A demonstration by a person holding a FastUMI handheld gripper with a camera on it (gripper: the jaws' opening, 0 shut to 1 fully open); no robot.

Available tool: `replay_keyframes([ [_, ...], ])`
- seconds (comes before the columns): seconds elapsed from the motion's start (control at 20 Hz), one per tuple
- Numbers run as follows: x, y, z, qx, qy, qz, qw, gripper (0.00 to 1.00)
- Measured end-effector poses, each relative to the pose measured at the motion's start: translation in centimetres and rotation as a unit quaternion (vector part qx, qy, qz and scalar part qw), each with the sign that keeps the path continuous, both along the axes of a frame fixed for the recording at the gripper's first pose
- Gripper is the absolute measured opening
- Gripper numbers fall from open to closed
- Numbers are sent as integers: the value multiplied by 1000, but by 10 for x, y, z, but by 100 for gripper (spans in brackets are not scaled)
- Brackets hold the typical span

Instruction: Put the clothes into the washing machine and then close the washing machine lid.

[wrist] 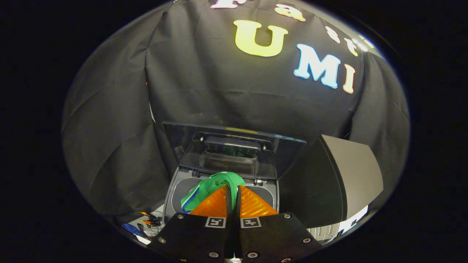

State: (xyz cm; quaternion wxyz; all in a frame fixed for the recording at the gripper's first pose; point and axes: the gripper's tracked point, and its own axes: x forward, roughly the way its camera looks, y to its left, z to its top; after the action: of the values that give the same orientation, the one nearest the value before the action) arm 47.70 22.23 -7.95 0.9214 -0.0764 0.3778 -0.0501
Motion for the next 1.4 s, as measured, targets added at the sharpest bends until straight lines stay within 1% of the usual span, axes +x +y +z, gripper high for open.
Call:
replay_keyframes([
  [0.35,-9,-2,-46,17,33,-4,999,1],
  [0.55,-13,-4,-54,9,48,4,999,0],
  [0.85,-10,-4,-96,7,73,21,997,1],
  [1.4,-33,-8,-165,8,123,21,992,1],
])
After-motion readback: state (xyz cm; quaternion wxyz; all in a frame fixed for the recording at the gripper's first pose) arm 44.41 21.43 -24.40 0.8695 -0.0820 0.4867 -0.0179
